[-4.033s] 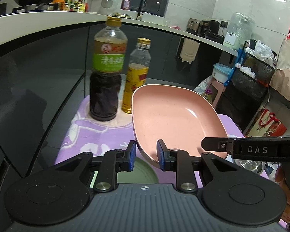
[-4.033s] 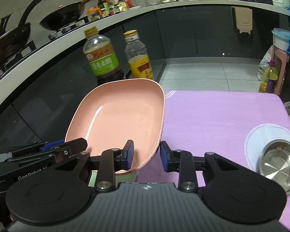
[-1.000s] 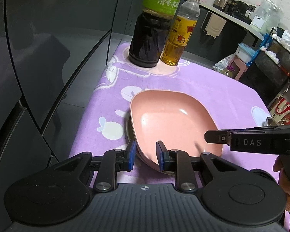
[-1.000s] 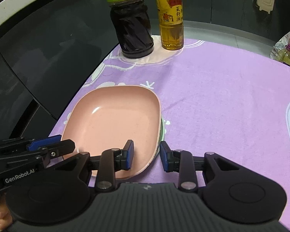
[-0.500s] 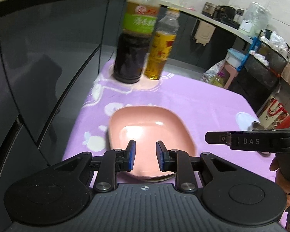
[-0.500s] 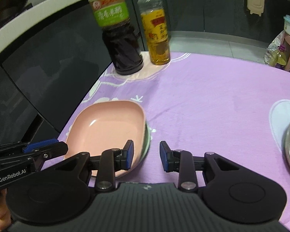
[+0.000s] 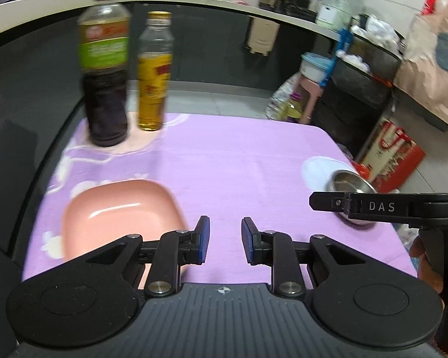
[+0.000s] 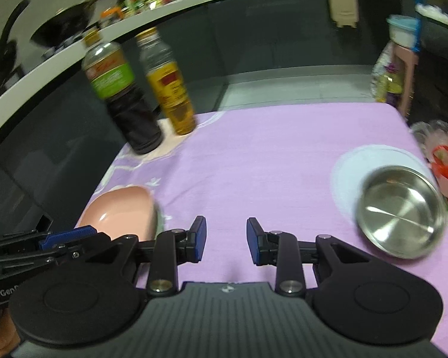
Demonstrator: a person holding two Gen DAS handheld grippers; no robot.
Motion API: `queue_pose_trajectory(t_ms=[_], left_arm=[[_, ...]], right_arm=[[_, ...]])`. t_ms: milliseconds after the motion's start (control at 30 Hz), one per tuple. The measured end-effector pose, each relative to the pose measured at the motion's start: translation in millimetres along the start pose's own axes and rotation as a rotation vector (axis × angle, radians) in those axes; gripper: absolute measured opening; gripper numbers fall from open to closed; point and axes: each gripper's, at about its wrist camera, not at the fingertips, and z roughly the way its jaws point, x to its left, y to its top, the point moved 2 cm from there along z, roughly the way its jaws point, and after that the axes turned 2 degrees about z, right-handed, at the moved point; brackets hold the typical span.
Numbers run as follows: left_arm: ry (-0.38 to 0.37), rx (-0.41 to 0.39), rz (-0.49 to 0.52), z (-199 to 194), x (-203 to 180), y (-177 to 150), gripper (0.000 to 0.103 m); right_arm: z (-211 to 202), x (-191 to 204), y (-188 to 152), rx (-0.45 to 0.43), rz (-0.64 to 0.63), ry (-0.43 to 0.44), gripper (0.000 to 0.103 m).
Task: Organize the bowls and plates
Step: 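Move the left gripper to the stainless steel bowl and grasp its rim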
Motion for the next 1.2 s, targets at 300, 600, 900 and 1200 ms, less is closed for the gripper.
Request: queue_pose_trajectory(t_ms=[300,600,900,1200], left_arm=[[-0.071,0.048,0.038,29,-52,14,0.022],[-0.140,0.053,0.073,65,-100,34,0.028],[-0.199,0.129,0.111,109,-140,39,0.029],[-0.175,0.177,0.144,151,-160,39,0.029]], right_arm=[[-25,-63,-2,-0.069,0.120,-0.074,0.028],[-49,-112,-1,-0.145,0.232,-0.165,0.028],[-50,-148,-6,-0.143,0.304,-0.233,0.028],[-32,-172,-11,-0.102,0.363,-0.262,0.028]])
